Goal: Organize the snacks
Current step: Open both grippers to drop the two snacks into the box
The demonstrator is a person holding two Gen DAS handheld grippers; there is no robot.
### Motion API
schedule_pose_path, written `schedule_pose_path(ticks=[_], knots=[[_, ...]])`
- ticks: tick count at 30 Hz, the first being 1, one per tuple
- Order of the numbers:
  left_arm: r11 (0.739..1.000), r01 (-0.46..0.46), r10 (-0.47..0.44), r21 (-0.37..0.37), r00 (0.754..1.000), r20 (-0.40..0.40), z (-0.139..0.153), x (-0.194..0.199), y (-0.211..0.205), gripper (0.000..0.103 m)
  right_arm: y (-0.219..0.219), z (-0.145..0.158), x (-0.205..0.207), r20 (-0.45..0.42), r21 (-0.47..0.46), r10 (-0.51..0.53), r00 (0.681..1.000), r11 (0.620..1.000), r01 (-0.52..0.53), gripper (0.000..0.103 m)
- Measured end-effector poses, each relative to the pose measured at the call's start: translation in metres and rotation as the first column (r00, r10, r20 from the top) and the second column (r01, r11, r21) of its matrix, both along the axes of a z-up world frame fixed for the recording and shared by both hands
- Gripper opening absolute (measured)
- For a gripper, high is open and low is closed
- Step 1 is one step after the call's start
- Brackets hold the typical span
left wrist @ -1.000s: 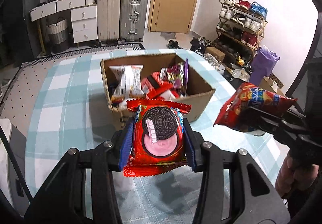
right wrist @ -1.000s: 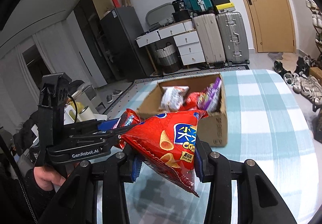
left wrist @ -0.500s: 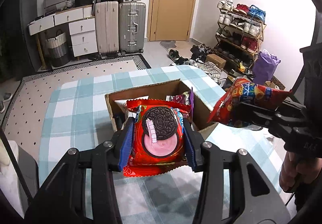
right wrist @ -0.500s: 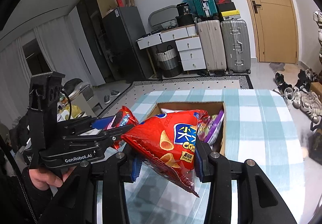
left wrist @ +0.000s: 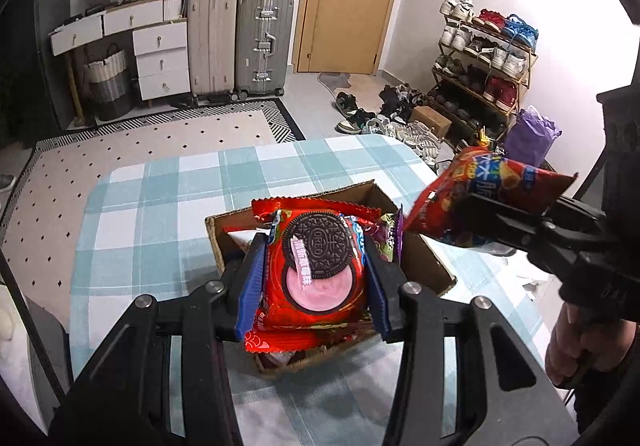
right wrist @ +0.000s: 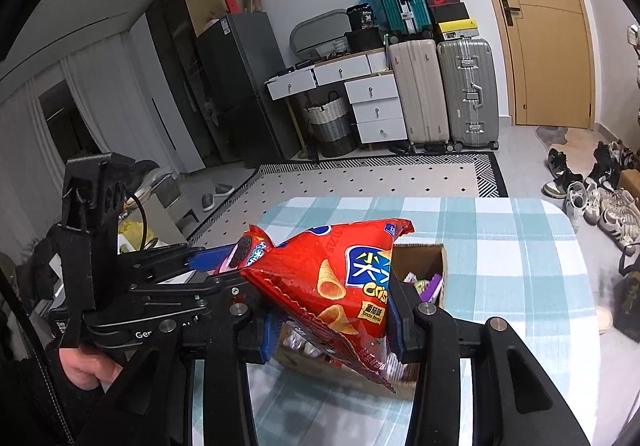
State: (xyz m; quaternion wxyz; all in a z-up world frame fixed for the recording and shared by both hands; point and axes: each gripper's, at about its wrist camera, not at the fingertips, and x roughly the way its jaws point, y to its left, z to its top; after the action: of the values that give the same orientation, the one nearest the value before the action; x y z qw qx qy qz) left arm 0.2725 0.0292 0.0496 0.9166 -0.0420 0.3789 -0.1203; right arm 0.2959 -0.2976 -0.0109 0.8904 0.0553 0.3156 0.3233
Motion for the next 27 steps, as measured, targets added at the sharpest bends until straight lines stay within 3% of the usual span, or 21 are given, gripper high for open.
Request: schedule_pose_path(ticks=[18,19,20,21,23,24,27], knots=[[0.999,0.007,-0.012,-0.042,0.993,-0.120,-0.060,0.072,0.003,0.042,0.016,-0.056,0.069,-0.074,-0.049,-0.007,0.997,0.999,0.003,0.043],[0.999,-0.009,0.004,-0.039,0.992,-0.126,-0.063,0.075,0.004,0.044,0.017,-0.058,0.070,-0.073,-0.058,-0.008,0.997,0.998,0.004,0.046],[0.999,-0.019,0.014,-0.037,0.991,-0.132,-0.065,0.078,0.005,0.052,0.018,-0.061,0.071,-0.074,-0.066,-0.006,0.997,0.998,0.001,0.049],[0.999,-0.028,0.022,-0.041,0.990,-0.137,-0.067,0.080,0.007,0.067,0.019,-0.062,0.071,-0.068,-0.073,-0.004,0.998,0.997,-0.001,0.054],[0.998,-0.052,0.046,-0.040,0.991,-0.129,-0.068,0.080,0.011,0.079,0.016,-0.062,0.068,-0.033,-0.090,-0.034,0.999,0.995,0.031,0.060],[0.997,-0.057,0.051,-0.044,0.991,-0.121,-0.067,0.078,0.013,0.079,0.013,-0.061,0.067,-0.021,-0.087,-0.043,0.999,0.995,0.042,0.068],[0.997,-0.057,0.051,-0.045,0.992,-0.112,-0.065,0.072,0.016,0.079,0.002,-0.056,0.061,-0.006,-0.046,-0.046,0.999,0.998,0.046,0.070]])
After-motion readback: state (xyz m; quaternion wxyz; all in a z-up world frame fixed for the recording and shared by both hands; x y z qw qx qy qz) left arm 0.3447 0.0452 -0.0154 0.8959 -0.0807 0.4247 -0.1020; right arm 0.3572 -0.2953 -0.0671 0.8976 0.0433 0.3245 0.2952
